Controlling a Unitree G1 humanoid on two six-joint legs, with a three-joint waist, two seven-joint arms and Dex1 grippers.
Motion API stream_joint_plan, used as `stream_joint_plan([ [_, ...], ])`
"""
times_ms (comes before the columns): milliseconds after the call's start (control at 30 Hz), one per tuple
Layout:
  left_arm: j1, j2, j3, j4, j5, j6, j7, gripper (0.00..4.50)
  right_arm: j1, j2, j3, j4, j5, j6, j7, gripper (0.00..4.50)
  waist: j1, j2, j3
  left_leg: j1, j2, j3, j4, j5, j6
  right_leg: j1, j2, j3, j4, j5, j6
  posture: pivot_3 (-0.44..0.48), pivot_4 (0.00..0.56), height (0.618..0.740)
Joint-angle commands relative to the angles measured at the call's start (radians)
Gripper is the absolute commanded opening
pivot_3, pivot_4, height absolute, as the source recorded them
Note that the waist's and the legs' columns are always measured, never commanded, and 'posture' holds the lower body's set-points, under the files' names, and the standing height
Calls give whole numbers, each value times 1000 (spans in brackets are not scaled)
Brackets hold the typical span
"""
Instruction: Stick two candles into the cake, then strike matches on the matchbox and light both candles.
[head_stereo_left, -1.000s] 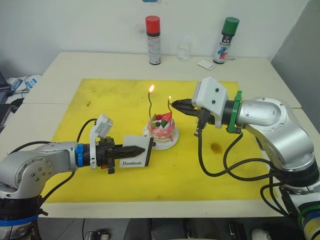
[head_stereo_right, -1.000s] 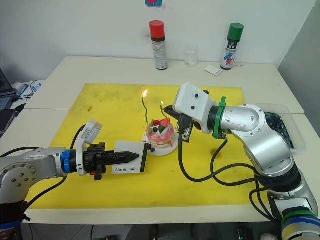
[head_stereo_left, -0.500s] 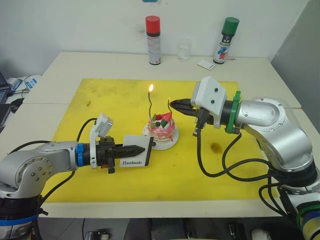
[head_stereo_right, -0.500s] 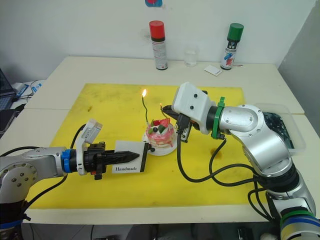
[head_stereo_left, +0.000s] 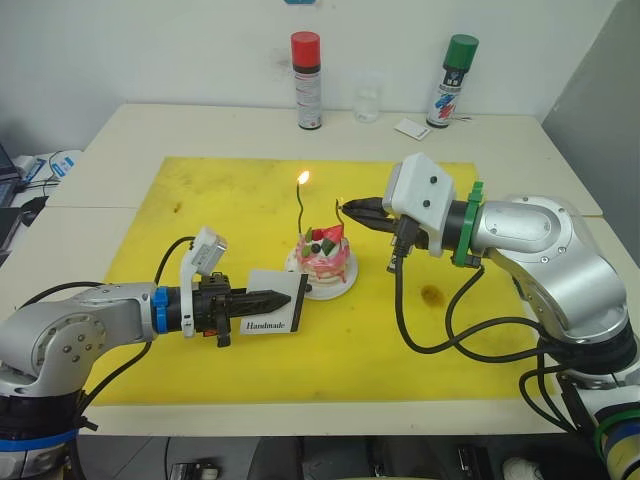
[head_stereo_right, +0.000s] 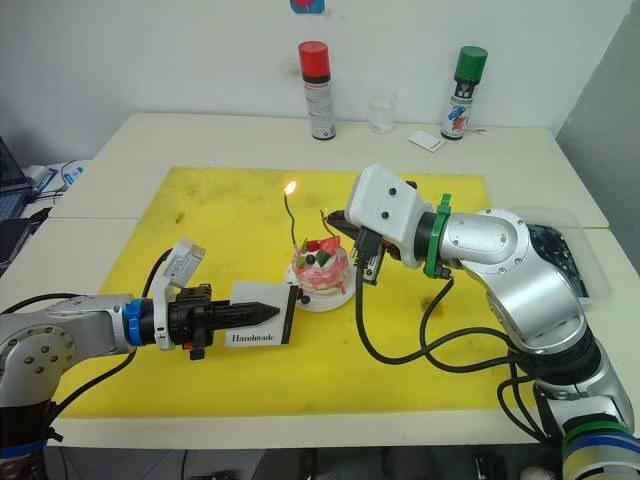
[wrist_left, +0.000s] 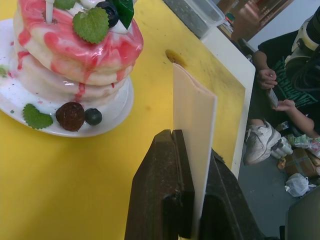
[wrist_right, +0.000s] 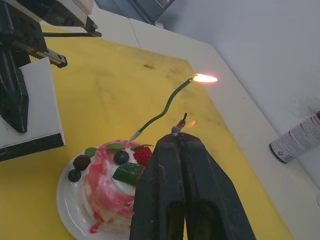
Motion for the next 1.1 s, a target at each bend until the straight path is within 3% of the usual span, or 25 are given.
stream_joint_plan([
  [33, -11, -1, 0, -22, -7, -9, -7, 0, -2, -3, -28, -32, 4, -5, -6, 20, 0, 0, 0, 0, 0, 0, 0, 0, 0, 0, 0, 0, 0, 0, 0, 0, 150, 740],
  [1100, -12, -2, -3, -20, -8, -9, -12, 0, -9, 10, -29, -29, 7, 3, -20, 20, 0, 0, 0, 0, 0, 0, 0, 0, 0, 0, 0, 0, 0, 0, 0, 0, 150, 740],
])
